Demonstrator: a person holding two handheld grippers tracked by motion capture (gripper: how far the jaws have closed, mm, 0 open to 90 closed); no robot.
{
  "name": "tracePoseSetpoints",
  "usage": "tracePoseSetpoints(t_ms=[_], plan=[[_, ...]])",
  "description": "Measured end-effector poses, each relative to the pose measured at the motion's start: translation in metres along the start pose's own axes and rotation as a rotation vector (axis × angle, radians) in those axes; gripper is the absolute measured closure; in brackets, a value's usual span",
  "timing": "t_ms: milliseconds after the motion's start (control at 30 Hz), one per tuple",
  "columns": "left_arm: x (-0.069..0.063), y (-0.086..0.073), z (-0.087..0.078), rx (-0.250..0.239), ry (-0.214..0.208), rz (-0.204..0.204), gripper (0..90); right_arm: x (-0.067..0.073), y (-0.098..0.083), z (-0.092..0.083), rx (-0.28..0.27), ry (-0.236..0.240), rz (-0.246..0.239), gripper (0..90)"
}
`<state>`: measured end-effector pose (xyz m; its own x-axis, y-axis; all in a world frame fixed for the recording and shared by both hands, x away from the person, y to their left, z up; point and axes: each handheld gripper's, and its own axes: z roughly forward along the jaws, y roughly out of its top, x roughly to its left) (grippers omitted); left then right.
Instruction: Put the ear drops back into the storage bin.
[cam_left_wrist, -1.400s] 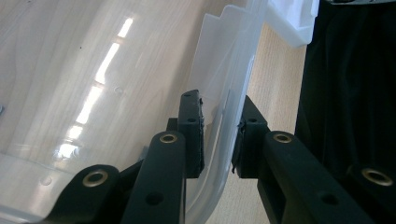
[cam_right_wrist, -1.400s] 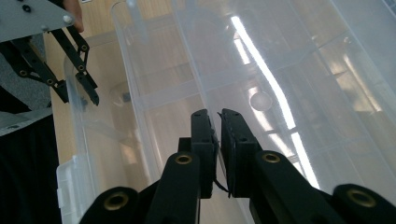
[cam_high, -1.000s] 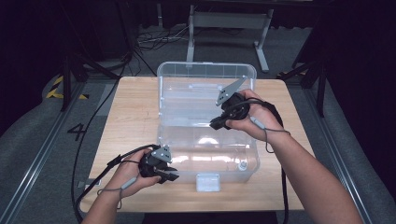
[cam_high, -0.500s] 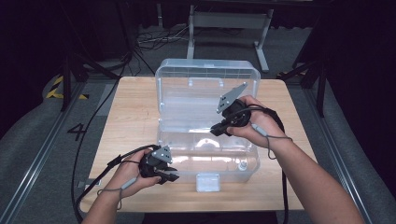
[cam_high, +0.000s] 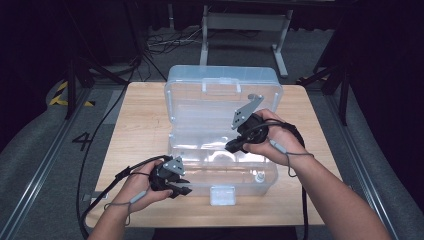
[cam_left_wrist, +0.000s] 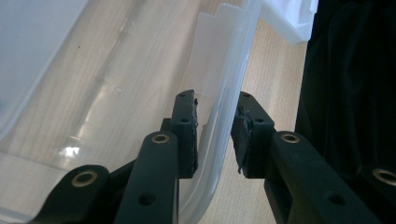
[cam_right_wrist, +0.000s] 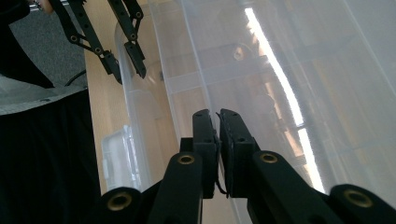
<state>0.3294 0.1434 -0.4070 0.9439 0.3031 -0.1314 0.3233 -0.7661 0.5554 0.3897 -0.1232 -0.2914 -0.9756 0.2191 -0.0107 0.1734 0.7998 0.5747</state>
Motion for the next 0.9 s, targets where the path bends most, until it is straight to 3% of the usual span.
tracePoseSetpoints(t_ms=[900], plan=[[-0.0003, 0.0, -0.0001, 0.002, 0.001, -0.003, 71.3, 0.0095, -0.005, 0.0059, 0.023, 0.024, -0.008, 86.3]])
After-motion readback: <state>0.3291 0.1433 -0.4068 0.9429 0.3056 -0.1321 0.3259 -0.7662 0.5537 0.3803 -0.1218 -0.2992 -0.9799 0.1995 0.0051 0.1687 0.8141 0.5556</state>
